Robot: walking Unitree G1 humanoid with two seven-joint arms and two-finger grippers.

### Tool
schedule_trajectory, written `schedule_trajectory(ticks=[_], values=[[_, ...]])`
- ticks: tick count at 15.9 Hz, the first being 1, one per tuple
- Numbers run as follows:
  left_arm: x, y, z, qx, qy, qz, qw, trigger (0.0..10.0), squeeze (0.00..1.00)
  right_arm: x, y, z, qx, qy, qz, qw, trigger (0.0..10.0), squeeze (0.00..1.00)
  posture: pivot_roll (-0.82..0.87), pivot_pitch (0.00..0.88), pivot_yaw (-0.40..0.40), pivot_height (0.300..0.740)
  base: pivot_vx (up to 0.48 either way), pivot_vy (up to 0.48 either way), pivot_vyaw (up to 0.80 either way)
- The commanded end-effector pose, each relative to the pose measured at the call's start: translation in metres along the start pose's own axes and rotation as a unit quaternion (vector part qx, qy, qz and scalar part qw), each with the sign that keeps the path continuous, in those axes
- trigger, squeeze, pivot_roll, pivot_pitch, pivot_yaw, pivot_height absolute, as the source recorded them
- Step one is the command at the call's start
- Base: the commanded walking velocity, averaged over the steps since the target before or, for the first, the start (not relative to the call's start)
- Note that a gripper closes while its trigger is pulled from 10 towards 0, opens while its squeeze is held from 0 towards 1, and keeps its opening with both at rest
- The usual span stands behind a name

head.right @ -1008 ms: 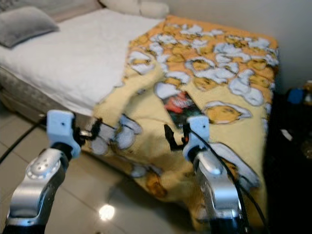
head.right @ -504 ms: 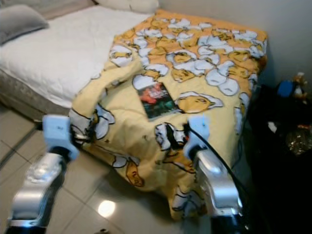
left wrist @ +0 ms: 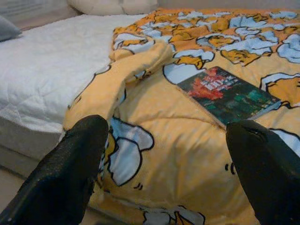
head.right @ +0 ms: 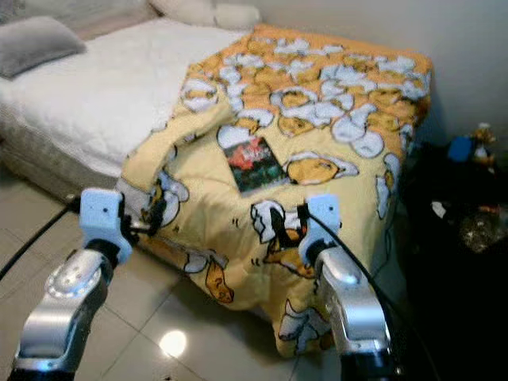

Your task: Clean up the room

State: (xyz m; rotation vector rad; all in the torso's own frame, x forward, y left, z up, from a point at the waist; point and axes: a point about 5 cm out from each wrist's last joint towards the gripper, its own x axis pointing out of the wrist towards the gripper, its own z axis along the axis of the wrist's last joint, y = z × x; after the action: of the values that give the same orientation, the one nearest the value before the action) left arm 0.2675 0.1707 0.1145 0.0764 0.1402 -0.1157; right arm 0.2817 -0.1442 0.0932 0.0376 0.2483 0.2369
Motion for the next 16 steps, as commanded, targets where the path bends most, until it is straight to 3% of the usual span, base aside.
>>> schedule_trajectory(ticks=[1,16], values=[[0.0018,-0.0035,0.0063,0.003,-0.010,-0.010,1.000,10.0,0.91,0.0002,-0.0029,-0.0003,0.002,0.005,-0.006,1.000,10.0,0.00,0.01,0.000,0.030,0.740,0.375,0.000,0.00],[0.0037,-0.0060,0.0050,0.007,-0.005,-0.024,1.000,10.0,0.91,0.0032,-0.0028,0.0004,-0.018,0.007,-0.002,1.000,10.0,0.00,0.01,0.000,0.032,0.740,0.375,0.000,0.00]])
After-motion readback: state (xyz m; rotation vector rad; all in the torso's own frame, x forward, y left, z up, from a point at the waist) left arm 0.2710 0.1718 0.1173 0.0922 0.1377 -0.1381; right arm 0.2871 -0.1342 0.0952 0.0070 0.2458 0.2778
